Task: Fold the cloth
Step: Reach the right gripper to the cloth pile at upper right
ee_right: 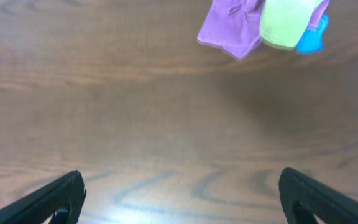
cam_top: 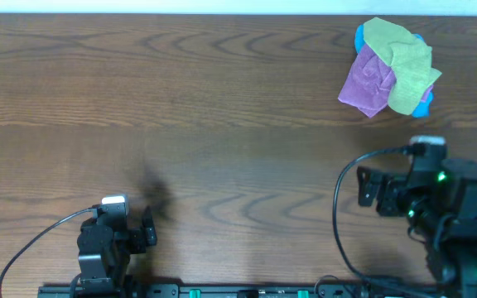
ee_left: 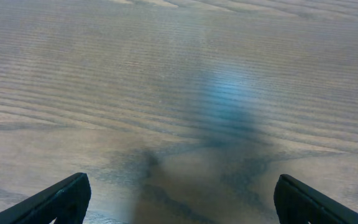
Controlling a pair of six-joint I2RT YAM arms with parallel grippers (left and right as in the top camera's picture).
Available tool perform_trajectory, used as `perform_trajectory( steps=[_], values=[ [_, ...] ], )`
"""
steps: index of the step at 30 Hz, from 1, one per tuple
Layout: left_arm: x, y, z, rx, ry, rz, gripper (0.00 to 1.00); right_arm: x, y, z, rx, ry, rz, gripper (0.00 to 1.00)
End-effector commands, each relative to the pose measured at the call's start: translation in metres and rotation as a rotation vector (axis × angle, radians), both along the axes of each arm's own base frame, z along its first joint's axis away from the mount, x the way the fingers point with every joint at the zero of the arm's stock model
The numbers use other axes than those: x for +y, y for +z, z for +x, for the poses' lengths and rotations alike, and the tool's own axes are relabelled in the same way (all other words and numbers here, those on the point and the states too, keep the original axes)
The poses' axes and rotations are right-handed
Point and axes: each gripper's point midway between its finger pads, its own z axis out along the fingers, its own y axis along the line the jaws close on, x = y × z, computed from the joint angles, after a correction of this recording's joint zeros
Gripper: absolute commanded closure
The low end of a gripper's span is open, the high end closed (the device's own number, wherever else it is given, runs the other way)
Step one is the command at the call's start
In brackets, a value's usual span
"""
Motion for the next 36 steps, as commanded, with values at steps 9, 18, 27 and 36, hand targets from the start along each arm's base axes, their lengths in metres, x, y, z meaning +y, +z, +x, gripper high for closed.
perform_trajectory(
  steps=[9, 18, 27, 36],
  values=[
    [0.002, -0.01, -0.002, 0.026, 0.003, 0.018, 0.05, -0.017, 0.064, 0.029, -0.093, -0.129, 0.003, 0.01],
    [0.002, -0.01, -0.002, 0.026, 0.003, 0.018, 0.05, -0.036, 0.035, 0.096, -0.025, -0.228, -0.039, 0.01],
    [0.002, -0.01, -0.002, 0.026, 0.003, 0.018, 0.05, -0.053, -0.008, 0.174, -0.005, -0.282, -0.029, 0.01],
    [0.002, -0.01, -0.002, 0.026, 0.003, 0.018, 0.05, -0.072, -0.024, 0.242, -0.119, -0.324, -0.03, 0.01]
  ],
)
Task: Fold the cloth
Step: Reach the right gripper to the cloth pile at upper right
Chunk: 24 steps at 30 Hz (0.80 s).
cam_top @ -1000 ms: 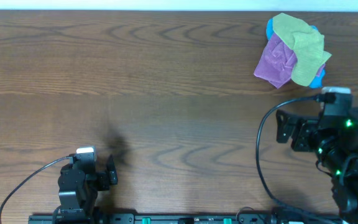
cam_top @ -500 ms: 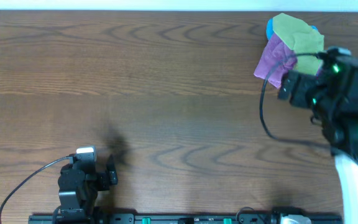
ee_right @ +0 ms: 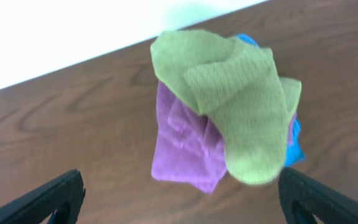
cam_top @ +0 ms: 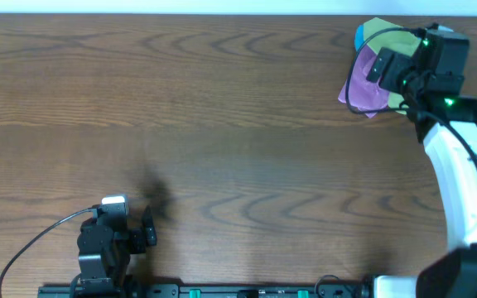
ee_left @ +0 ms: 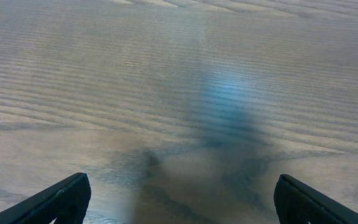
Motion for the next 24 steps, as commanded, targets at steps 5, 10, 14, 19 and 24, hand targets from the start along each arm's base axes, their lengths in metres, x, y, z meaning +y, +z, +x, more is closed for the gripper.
perform_trajectory(
  steps=[5, 10, 14, 19, 24],
  values=[
    [0.002, -0.01, -0.002, 0.026, 0.003, 0.018, 0.05, -0.014, -0.001, 0.038, -0.091, -0.037, -0.032, 0.01],
    [0.002, -0.01, -0.002, 0.026, 0.003, 0.018, 0.05, -0.015, -0.037, 0.068, -0.095, -0.027, -0.024, 0.01],
    [0.002, -0.01, -0.002, 0.026, 0.003, 0.018, 0.05, -0.017, -0.07, 0.084, -0.081, -0.03, -0.024, 0.03],
    [0.002, -0.01, -0.002, 0.026, 0.003, 0.018, 0.05, -0.03, -0.088, 0.096, -0.099, -0.079, -0.057, 0.09],
    [0.002, -0.01, -0.002, 0.026, 0.003, 0.018, 0.05, -0.044, -0.102, 0.101, -0.108, -0.131, -0.018, 0.21]
  ],
)
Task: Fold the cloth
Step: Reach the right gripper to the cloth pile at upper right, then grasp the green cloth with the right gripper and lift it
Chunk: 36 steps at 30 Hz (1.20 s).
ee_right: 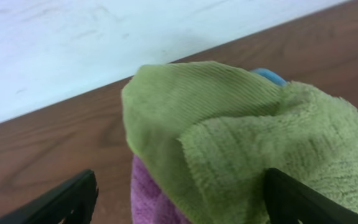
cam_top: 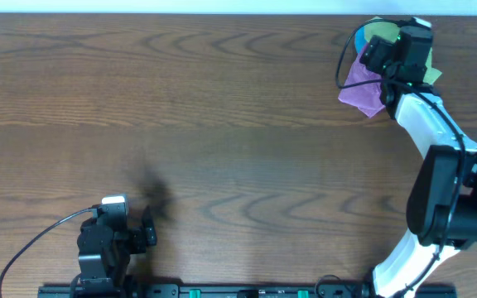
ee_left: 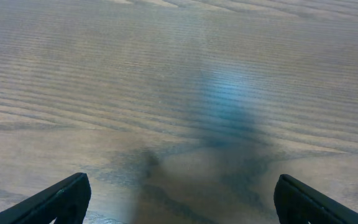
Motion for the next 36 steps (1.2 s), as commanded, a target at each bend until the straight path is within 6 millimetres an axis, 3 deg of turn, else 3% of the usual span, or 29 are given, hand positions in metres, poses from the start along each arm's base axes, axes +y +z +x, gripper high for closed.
perform_trajectory(
  steps=[1, 7, 9, 12, 15, 17, 22, 30, 36],
  values=[
    [0.002, -0.01, -0.002, 0.026, 0.003, 0.018, 0.05, -0.016, -0.009, 0.002, 0.006, -0.056, 0.013, 0.33],
    [0.002, -0.01, -0.002, 0.026, 0.003, 0.018, 0.05, -0.018, 0.0, 0.003, -0.018, -0.058, 0.008, 0.99],
    [0.002, -0.01, -0.002, 0.026, 0.003, 0.018, 0.05, -0.018, 0.014, 0.003, -0.044, -0.054, 0.001, 0.99],
    [0.002, -0.01, -0.002, 0.026, 0.003, 0.018, 0.05, -0.017, 0.053, -0.001, -0.101, -0.034, -0.05, 0.98],
    [0.002, -0.01, -0.002, 0.026, 0.003, 0.018, 0.05, -0.014, 0.098, -0.016, -0.143, -0.015, -0.103, 0.99],
    [0.002, -0.01, -0.002, 0.026, 0.003, 0.018, 0.05, -0.013, 0.115, -0.026, -0.15, -0.015, -0.104, 0.99],
    [0.002, -0.01, -0.002, 0.026, 0.003, 0.018, 0.05, -0.003, 0.14, -0.062, -0.1, 0.004, -0.093, 0.98],
    [0.002, -0.01, -0.002, 0.026, 0.003, 0.018, 0.05, 0.029, 0.181, -0.111, -0.074, 0.119, -0.176, 0.98],
    [0.002, -0.01, -0.002, 0.026, 0.003, 0.018, 0.05, 0.033, 0.201, -0.118, -0.085, 0.144, -0.197, 0.98]
  ],
)
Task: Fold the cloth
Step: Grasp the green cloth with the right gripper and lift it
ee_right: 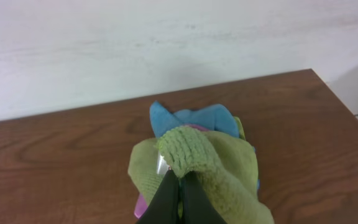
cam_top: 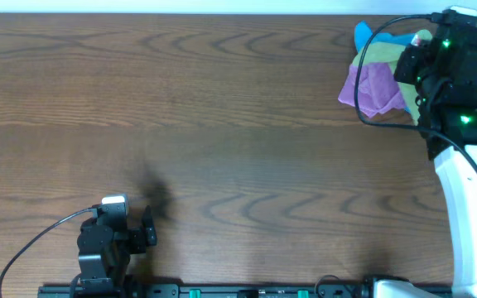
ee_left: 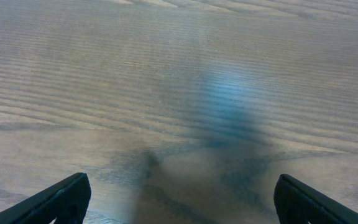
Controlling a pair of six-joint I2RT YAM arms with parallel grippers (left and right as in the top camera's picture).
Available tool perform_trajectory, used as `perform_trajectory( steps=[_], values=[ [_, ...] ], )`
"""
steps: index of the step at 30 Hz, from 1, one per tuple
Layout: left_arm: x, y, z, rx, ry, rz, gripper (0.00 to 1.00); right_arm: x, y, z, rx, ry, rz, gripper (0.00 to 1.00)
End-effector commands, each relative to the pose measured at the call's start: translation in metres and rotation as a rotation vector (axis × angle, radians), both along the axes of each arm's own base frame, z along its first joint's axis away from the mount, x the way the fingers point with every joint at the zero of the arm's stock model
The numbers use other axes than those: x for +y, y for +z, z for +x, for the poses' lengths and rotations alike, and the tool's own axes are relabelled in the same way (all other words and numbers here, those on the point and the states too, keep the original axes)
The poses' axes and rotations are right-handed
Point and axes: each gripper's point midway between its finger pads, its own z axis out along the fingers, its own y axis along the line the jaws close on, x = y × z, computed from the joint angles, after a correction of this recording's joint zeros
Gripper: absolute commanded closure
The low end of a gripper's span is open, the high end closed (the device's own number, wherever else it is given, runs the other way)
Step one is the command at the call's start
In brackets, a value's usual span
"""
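A crumpled pile of cloths lies at the table's far right corner: a green cloth (cam_top: pixel 379 52) on top, a purple cloth (cam_top: pixel 371 87) under it and a blue cloth (cam_top: pixel 363 35) behind. My right gripper (cam_top: pixel 412 63) is at the pile's right side. In the right wrist view it (ee_right: pixel 180 178) is shut on a raised fold of the green cloth (ee_right: pixel 229 168), with the blue cloth (ee_right: pixel 185 118) beyond. My left gripper (cam_top: pixel 149 230) rests near the front left, open (ee_left: pixel 180 190) over bare wood.
The wooden table (cam_top: pixel 222 124) ends just behind the pile, where a white wall (ee_right: pixel 166 50) begins. The table's right edge (ee_right: pixel 337 106) runs close to the cloths. Cables trail from both arms along the front.
My right gripper, open over the green cloth then, is now shut on a fold of it. The arm has shifted to the pile's right side. The left arm has not moved.
My right gripper was open near the front right, far from the pile. Then it stood open over the pile at the far corner, then lower and close to the green cloth. Now it pinches that cloth. The left gripper stayed open at rest.
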Motion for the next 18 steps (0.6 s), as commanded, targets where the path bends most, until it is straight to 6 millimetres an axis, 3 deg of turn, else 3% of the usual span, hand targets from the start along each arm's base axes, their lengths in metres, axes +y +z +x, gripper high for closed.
perform_trajectory(
  steps=[1, 6, 10, 14, 18],
  values=[
    [0.002, -0.01, -0.002, 0.027, 0.003, 0.018, 0.05, 0.006, 0.033, 0.002, -0.062, 0.038, -0.045, 0.98],
    [0.002, -0.01, -0.002, 0.027, 0.003, 0.018, 0.05, 0.007, 0.093, 0.002, -0.173, 0.041, -0.066, 0.98],
    [0.002, -0.01, -0.002, 0.027, 0.003, 0.018, 0.05, 0.013, 0.116, -0.006, -0.187, 0.056, -0.069, 0.99],
    [0.002, -0.01, -0.002, 0.027, 0.003, 0.018, 0.05, 0.036, 0.128, -0.018, -0.156, 0.116, -0.077, 0.98],
    [0.002, -0.01, -0.002, 0.027, 0.003, 0.018, 0.05, 0.075, 0.112, -0.033, -0.054, 0.217, -0.07, 0.98]
  ],
)
